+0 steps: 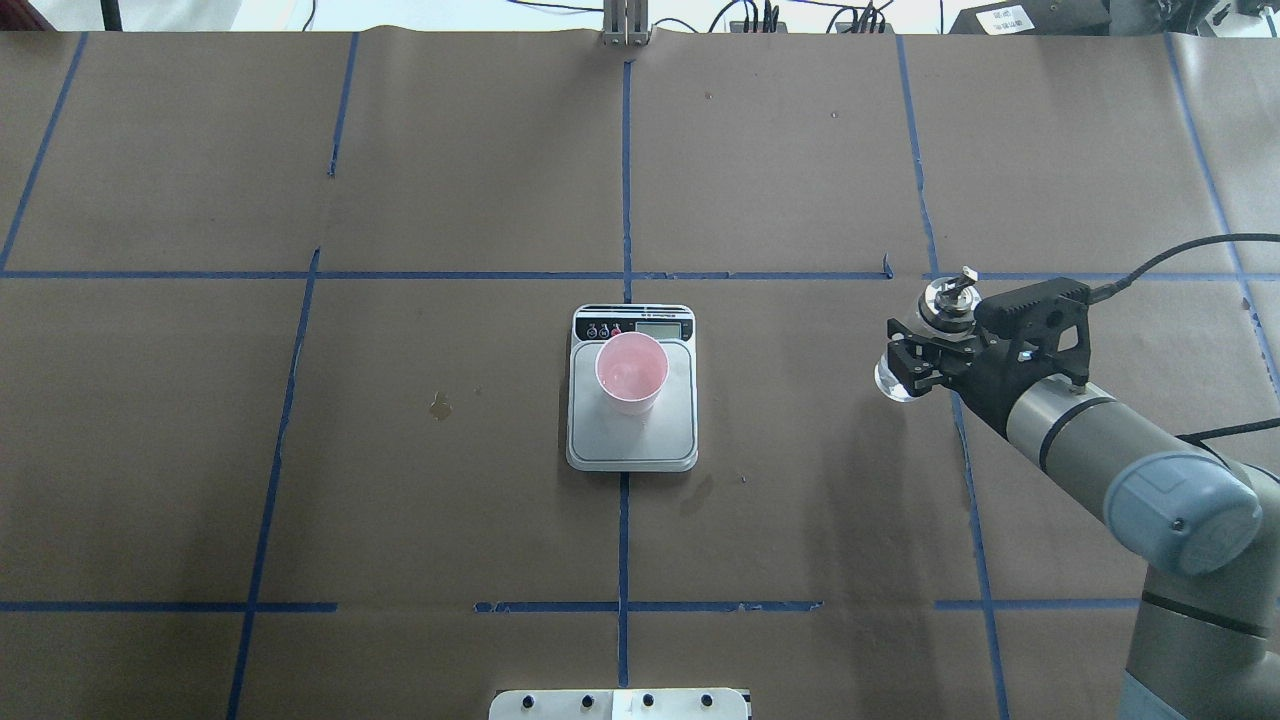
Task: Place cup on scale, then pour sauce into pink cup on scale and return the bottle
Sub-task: 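Lower the sauce bottle onto the table with the right gripper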
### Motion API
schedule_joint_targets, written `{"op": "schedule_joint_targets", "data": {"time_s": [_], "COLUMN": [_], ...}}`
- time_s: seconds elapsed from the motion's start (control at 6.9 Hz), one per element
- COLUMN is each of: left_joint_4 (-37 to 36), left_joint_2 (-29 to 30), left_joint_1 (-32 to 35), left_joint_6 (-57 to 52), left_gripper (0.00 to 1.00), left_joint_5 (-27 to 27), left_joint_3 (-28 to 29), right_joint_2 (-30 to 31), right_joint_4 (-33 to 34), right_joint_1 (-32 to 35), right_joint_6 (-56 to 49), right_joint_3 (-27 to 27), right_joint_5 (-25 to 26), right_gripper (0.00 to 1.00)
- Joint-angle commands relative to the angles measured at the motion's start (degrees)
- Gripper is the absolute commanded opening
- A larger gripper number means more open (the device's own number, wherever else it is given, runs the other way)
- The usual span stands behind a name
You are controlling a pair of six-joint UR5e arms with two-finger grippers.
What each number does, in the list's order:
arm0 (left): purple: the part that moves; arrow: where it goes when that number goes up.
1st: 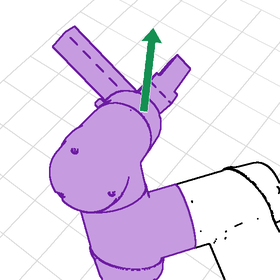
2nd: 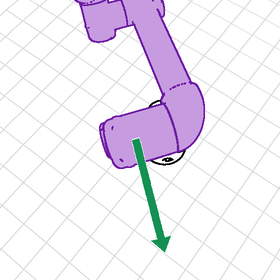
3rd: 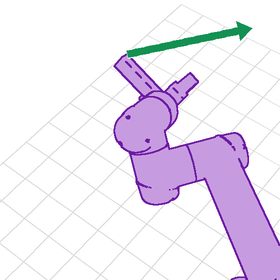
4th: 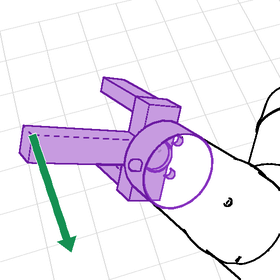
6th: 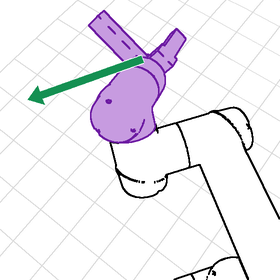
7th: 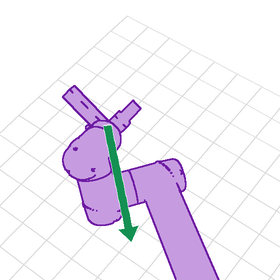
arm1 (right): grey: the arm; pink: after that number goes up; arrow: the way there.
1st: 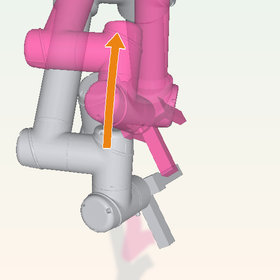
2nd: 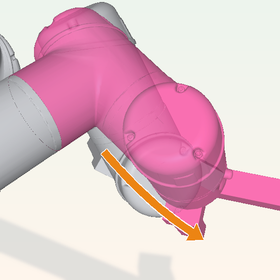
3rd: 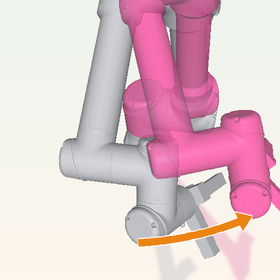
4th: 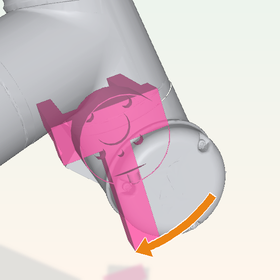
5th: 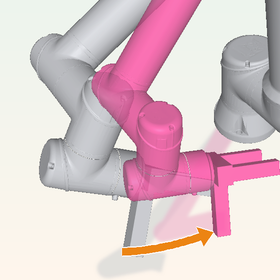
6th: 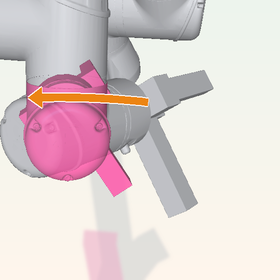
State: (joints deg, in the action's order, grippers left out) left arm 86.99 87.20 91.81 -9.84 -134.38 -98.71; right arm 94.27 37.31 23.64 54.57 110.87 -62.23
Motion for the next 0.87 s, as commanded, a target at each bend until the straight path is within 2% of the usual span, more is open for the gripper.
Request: {"op": "schedule_joint_targets", "data": {"time_s": [0.0, 0.72], "left_joint_4": [0.02, 0.02], "left_joint_2": [-0.01, 0.08], "left_joint_1": [-0.05, -0.05], "left_joint_6": [0.00, 0.00], "left_gripper": [1.00, 1.00], "left_joint_5": [0.00, 0.00], "left_joint_3": [0.01, 0.01], "right_joint_2": [1.36, 0.57], "right_joint_4": [-6.28, -5.84], "right_joint_1": [-0.09, -0.61], "right_joint_6": [-0.08, 0.27], "right_joint_3": [-3.64, -5.21], "right_joint_5": [2.89, 4.31], "right_gripper": [0.00, 0.00]}}
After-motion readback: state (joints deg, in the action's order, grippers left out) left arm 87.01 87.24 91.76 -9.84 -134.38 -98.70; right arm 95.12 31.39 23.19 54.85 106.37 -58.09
